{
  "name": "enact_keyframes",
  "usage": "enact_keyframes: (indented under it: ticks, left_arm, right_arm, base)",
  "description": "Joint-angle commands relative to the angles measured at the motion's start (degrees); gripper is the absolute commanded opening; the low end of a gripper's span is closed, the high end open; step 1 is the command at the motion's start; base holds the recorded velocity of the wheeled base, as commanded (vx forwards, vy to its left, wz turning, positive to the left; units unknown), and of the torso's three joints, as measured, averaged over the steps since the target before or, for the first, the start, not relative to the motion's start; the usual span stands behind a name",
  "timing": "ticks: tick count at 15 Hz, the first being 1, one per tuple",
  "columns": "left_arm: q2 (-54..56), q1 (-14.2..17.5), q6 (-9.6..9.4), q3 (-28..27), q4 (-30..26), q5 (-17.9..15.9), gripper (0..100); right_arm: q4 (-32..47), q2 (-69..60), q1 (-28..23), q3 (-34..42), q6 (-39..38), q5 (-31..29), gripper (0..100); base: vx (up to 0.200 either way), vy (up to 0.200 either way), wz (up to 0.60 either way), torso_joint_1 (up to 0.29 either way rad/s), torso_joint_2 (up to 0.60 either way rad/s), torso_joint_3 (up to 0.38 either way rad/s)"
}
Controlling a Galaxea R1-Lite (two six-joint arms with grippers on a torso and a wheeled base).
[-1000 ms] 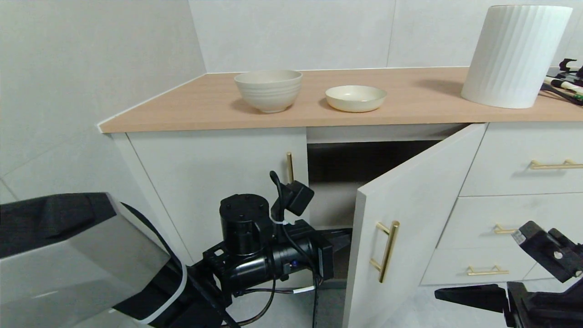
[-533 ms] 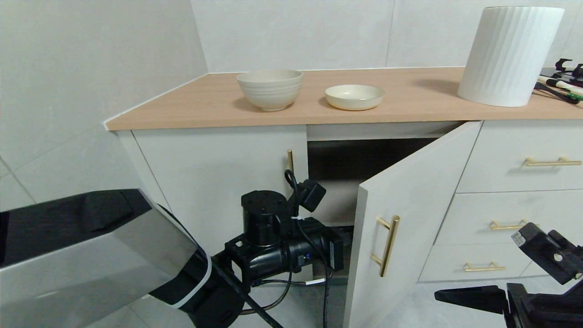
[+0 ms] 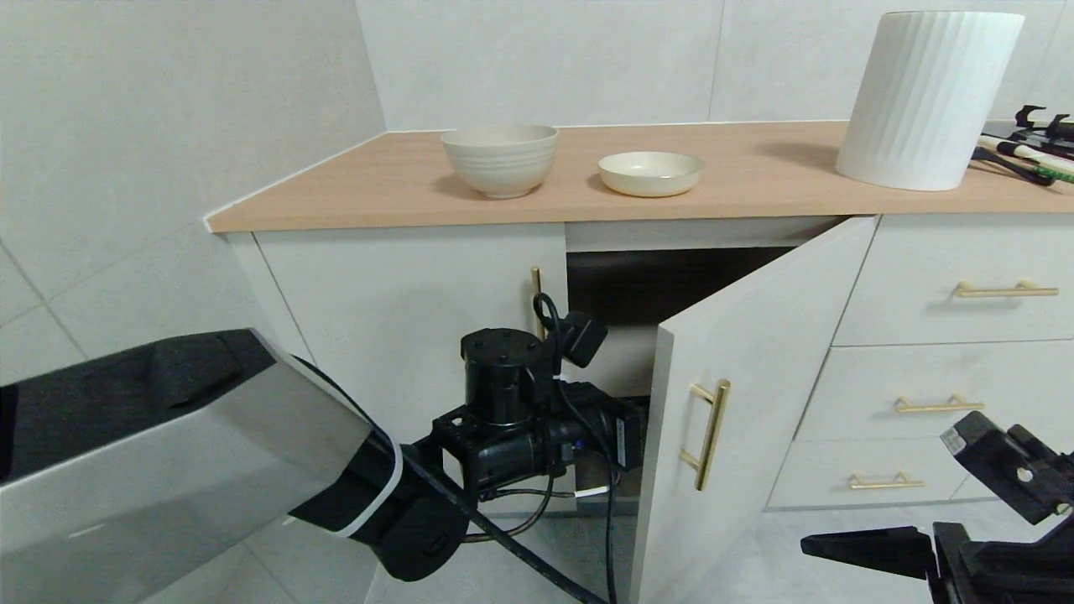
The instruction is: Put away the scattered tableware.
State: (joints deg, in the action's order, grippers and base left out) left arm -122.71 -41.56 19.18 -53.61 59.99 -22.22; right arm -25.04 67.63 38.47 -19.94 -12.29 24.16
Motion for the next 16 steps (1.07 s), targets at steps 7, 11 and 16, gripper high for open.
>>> enact_keyframes:
  ticks: [7,11,16]
  left_arm:
    - [-1.74,-2.12,-0.02,-5.89,-3.83,2.62,0]
    - [-1.04,-8.72,-0.28,-6.77,-3.3,8.16,0]
    - [3.71,-11.35,-0.54,-0.7,-1.81,-2.03,0]
  right_arm:
    - [0.08,-1.54,1.52,0.43,-0.02,-0.08,100]
    - [1.75,-4.7,5.47,0.26,-0.1,0.01,100]
    - [1.84,-11.12,10.31,0.7,0.07,1.33,100]
  base:
    - [0.0,0.0,0.0,0.0,0.0,0.0]
    - [0.0,0.0,0.0,0.0,0.0,0.0]
    - [0.0,0.0,0.0,0.0,0.0,0.0]
